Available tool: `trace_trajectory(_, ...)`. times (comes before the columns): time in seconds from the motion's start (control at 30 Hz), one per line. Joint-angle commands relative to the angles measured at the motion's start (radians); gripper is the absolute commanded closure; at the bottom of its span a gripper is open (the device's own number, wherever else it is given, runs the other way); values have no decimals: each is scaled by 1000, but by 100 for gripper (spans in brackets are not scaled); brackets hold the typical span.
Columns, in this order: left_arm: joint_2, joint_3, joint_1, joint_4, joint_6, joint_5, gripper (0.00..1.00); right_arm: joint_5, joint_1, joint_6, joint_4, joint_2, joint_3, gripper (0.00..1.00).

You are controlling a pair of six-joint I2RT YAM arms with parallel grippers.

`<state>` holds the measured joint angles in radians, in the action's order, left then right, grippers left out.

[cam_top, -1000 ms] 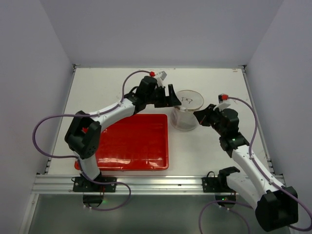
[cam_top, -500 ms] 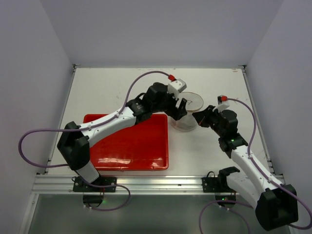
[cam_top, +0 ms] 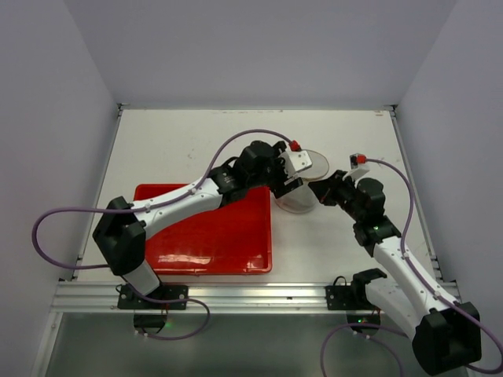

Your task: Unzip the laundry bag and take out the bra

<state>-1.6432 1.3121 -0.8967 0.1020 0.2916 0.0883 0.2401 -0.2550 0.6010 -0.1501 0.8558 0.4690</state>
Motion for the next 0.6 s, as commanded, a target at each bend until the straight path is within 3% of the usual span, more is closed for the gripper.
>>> trace_trajectory(0.0,-18,-25,2,-102,181,22,20,34,-3,-17,-23,-21,-4,100)
trace_trajectory(0.33,-75,-24,2,-185,248,122,23,61,-3,-26,-22,-17,7,100)
trace_trajectory(0.57,-113,-19,1,-214,230,179,31,50,-3,-23,-40,-11,-7,100)
